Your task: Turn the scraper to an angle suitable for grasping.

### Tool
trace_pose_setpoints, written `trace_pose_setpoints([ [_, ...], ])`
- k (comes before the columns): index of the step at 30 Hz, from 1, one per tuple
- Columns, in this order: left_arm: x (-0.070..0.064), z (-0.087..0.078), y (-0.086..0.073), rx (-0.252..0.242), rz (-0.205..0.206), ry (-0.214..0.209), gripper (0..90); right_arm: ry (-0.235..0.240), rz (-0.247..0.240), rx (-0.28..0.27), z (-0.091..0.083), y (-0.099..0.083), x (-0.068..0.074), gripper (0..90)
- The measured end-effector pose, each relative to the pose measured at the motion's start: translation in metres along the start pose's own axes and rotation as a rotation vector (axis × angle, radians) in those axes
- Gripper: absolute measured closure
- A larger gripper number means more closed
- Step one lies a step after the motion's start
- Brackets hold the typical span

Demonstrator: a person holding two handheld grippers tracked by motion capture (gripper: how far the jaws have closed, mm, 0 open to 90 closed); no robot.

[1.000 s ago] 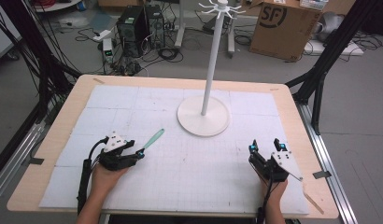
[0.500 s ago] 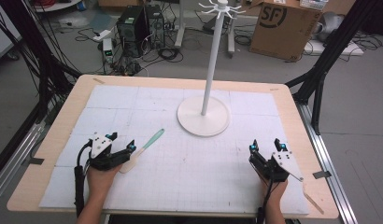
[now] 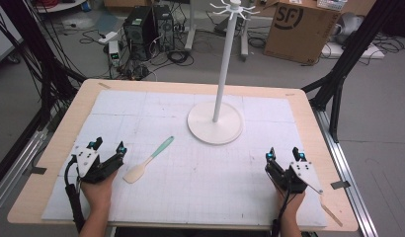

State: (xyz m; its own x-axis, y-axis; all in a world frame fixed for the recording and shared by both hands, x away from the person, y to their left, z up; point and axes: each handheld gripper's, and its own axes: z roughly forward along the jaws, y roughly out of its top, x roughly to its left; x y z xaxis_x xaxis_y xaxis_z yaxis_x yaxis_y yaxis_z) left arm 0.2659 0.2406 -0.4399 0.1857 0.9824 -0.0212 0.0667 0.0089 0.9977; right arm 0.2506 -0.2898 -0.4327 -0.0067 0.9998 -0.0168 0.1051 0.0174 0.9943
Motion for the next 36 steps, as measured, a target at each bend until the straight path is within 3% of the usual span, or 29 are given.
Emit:
trace_pose_setpoints([
  [3,0.001,0.0,-0.002,0.012,-0.029,-0.017,27.6,0.001,-0.001,0.005,0.0,0.0,0.001,23.5],
  [14,0.001,0.007,-0.003,0.026,-0.005,-0.067,28.3,-0.007,-0.009,-0.002,0.001,0.0,0.001,23.1],
  [20,0.002,0.008,-0.004,0.006,-0.004,-0.127,27.4,-0.013,-0.009,0.0,0.001,0.0,0.001,23.0],
  [28,0.003,0.011,-0.005,0.016,-0.032,-0.138,26.4,-0.002,-0.011,0.005,0.001,0.0,0.002,22.8],
  [33,-0.001,0.012,-0.007,0.018,0.008,-0.153,26.8,0.004,-0.004,-0.001,-0.002,0.0,0.001,22.8],
  [36,-0.003,0.009,-0.005,0.012,0.034,-0.13,27.4,0.003,-0.002,-0.002,-0.001,0.0,0.0,22.8],
])
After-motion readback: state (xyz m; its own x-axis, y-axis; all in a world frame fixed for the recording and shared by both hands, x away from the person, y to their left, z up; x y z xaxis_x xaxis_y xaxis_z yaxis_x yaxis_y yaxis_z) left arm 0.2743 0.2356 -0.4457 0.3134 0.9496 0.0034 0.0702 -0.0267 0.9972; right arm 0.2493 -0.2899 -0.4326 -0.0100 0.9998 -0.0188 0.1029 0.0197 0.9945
